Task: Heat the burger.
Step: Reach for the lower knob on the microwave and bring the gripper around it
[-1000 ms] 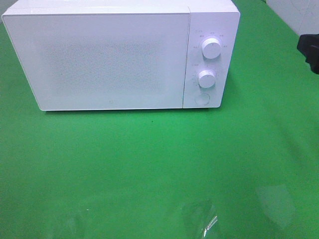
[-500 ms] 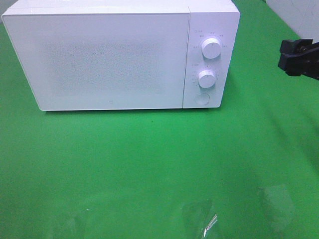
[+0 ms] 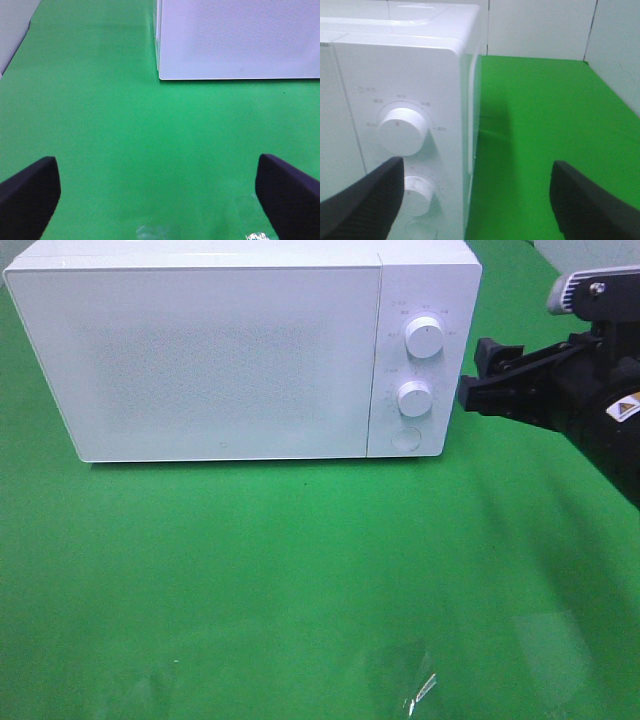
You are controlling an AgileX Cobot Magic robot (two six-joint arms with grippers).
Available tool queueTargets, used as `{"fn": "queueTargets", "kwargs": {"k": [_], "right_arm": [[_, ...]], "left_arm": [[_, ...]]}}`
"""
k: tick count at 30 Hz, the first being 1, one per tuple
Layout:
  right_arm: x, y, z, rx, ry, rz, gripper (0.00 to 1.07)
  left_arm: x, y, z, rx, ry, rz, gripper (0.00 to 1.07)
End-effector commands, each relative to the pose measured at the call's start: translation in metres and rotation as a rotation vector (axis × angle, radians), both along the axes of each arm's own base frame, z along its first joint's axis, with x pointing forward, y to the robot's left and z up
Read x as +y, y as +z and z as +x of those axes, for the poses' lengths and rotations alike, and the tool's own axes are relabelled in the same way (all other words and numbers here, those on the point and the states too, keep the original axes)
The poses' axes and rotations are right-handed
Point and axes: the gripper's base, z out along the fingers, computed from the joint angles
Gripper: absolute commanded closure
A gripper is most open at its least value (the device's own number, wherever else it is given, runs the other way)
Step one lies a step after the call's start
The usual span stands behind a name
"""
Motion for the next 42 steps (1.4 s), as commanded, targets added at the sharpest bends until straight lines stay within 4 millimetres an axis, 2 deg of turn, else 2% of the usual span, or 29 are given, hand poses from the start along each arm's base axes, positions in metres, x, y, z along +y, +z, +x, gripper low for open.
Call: {"fn": "queueTargets", "kwargs": {"k": [1,2,4,7,14,28,33,42], "right_arm": [[0.009,-0.002,-0.003,-0.028,0.002,-0.01,0.31],[0.018,-0.01,-0.006,-0.01,0.007,-0.012,0.31],[0.021,-0.013,-0.007,-0.003,0.005,-0.013,0.31],[0.036,-0.025,-0.013,0.004,0.013,-0.027,0.31],[0.043,-0.036,-0.016,-0.001,-0.008,-0.026,0.31],[0.069,-0.058,0.01,0.029,-0.013,-0.024,0.31],[0.065,-0.066,0.032,0.035,-0.066,0.008,0.31],[0.069,-0.074,0.051,0.037,-0.074,0.012,0.31]], "left_arm": [[0.0,0.0,-0.002,-0.025,0.004,0.001,0.09],[0.0,0.0,-0.002,-0.025,0.004,0.001,0.09],[0.0,0.0,-0.002,-0.025,0.004,0.001,0.09],[0.0,0.0,-0.002,-0.025,0.004,0.001,0.09],[0.0,0.0,-0.002,-0.025,0.004,0.001,0.09],[0.0,0.0,-0.002,-0.025,0.004,0.001,0.09],[0.0,0.0,-0.002,-0.025,0.004,0.001,0.09],[0.0,0.0,-0.002,-0.025,0.004,0.001,0.09]]}}
